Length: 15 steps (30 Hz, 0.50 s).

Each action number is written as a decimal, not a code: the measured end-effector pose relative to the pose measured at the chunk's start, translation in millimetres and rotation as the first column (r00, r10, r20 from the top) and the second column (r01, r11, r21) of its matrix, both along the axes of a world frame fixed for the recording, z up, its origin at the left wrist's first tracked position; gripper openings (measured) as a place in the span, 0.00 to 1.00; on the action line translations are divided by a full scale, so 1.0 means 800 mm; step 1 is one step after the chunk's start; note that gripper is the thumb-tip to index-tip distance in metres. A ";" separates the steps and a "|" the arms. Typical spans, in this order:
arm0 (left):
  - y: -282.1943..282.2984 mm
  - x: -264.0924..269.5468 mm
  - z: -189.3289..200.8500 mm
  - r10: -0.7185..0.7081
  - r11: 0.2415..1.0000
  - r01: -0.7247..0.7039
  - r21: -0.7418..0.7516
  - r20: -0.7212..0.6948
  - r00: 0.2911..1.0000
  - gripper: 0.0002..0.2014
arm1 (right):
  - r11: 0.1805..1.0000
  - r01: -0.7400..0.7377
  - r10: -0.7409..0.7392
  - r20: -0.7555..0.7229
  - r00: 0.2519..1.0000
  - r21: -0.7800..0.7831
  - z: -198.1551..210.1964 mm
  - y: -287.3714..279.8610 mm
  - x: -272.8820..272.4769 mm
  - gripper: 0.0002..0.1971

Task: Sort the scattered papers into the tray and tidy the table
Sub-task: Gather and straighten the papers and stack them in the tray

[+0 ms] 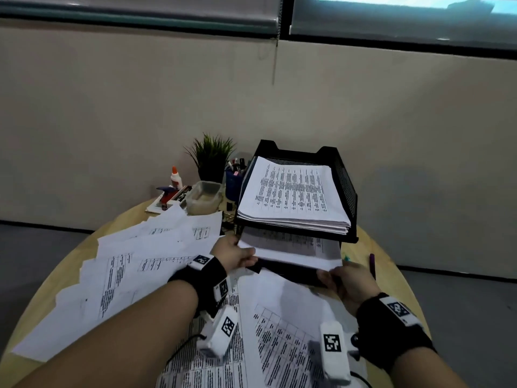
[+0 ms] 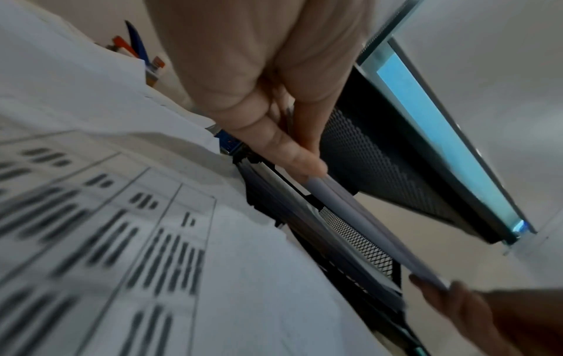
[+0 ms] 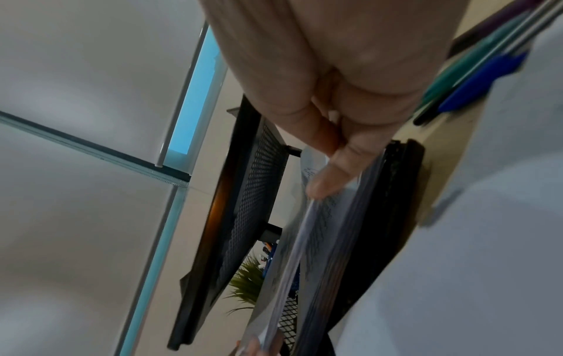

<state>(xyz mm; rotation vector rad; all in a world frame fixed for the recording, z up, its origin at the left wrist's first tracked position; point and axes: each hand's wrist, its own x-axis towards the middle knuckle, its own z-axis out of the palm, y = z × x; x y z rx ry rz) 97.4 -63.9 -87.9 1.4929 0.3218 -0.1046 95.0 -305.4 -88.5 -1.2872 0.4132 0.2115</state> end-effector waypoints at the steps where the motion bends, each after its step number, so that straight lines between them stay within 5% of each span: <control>1: -0.001 0.007 -0.002 -0.001 0.999 0.001 0.047 0.011 1.000 0.12 | 1.000 0.023 -0.023 0.011 1.000 -0.012 -0.002 0.003 0.008 0.10; 6: 0.003 0.026 -0.025 0.048 0.957 -0.019 0.290 -0.093 0.995 0.07 | 0.988 0.112 -0.114 -0.009 0.993 -0.108 -0.018 0.014 0.021 0.10; 15: 0.004 -0.003 -0.010 0.068 0.972 -0.046 0.231 -0.090 0.994 0.07 | 0.975 0.084 -0.081 0.020 0.996 -0.206 -0.017 0.004 -0.011 0.07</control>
